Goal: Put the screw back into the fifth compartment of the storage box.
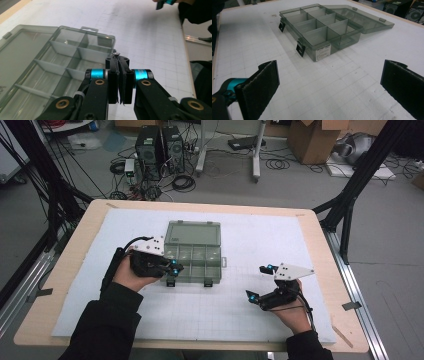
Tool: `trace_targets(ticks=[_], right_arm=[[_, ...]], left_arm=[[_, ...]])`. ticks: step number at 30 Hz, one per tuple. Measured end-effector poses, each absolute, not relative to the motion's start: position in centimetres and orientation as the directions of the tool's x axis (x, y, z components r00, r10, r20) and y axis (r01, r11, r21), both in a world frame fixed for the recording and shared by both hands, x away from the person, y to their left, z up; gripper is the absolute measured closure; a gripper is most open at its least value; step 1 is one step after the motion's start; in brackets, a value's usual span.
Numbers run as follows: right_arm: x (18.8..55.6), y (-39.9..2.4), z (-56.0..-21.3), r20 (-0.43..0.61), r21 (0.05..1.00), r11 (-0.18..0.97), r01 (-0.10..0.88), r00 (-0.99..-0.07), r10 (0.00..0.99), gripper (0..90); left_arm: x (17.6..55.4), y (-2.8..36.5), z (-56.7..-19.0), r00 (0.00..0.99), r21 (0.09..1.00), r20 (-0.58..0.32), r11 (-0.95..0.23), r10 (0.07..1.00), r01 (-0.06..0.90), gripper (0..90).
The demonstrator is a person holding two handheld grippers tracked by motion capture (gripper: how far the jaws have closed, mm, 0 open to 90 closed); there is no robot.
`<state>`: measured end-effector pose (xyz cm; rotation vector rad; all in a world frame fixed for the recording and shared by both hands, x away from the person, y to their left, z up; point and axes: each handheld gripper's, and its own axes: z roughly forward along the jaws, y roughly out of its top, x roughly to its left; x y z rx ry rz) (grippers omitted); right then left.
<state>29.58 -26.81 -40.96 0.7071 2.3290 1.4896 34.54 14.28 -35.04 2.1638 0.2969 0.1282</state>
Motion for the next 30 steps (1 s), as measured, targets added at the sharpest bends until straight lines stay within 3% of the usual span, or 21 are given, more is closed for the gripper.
trace_targets(ticks=[23,30], right_arm=[[29.6,-26.9,-40.9,0.024,0.904,0.345,0.251,-0.837,0.547,0.9],[29.6,-26.9,-41.0,0.024,0.904,0.345,0.251,-0.837,0.547,0.9]], left_arm=[[37.0,17.3,-37.4,0.900,0.785,-0.041,-0.543,0.434,0.298,86.8],[37.2,17.4,-37.6,0.893,0.779,-0.043,-0.545,0.448,0.311,86.8]])
